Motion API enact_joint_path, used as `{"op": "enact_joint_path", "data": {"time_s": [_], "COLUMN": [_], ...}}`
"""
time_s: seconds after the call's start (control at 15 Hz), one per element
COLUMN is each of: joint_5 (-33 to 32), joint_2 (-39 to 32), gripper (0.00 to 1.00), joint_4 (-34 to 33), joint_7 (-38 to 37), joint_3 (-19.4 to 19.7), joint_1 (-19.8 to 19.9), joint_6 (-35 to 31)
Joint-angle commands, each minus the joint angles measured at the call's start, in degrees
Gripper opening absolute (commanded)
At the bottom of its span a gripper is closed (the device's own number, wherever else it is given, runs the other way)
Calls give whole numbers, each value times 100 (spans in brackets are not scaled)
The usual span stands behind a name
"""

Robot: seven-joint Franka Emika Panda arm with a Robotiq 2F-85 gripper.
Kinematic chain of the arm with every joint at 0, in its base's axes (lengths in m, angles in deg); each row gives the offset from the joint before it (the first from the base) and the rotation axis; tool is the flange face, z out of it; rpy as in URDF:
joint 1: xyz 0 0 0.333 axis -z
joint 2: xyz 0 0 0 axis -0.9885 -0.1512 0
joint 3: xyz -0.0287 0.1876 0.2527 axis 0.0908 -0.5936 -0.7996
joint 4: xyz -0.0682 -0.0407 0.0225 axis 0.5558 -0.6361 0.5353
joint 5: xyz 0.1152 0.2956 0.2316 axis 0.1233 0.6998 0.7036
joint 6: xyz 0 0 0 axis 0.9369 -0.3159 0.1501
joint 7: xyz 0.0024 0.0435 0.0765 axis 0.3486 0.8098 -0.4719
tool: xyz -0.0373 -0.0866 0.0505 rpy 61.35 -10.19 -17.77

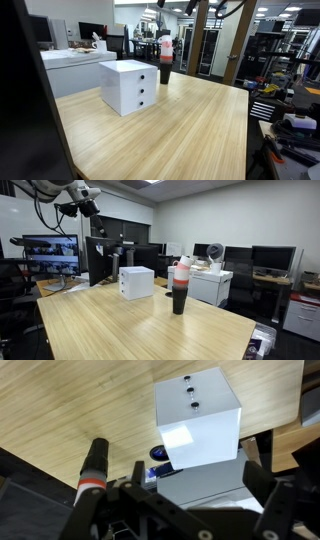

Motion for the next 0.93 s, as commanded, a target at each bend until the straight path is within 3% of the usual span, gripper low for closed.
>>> {"op": "enact_joint_path", "data": {"time_s": [0.0, 0.6, 0.87], "joint_5": [-538, -1592, -1464], "joint_2": [-354, -1237, -1658], "gripper": [100, 100, 100], "joint_4": [-398, -1275, -1769], "joint_7": [-753, -2338, -2600], "joint_3": [145, 924, 1351], "joint_1": [119, 247, 117], "joint_6": [-72, 145, 528]}}
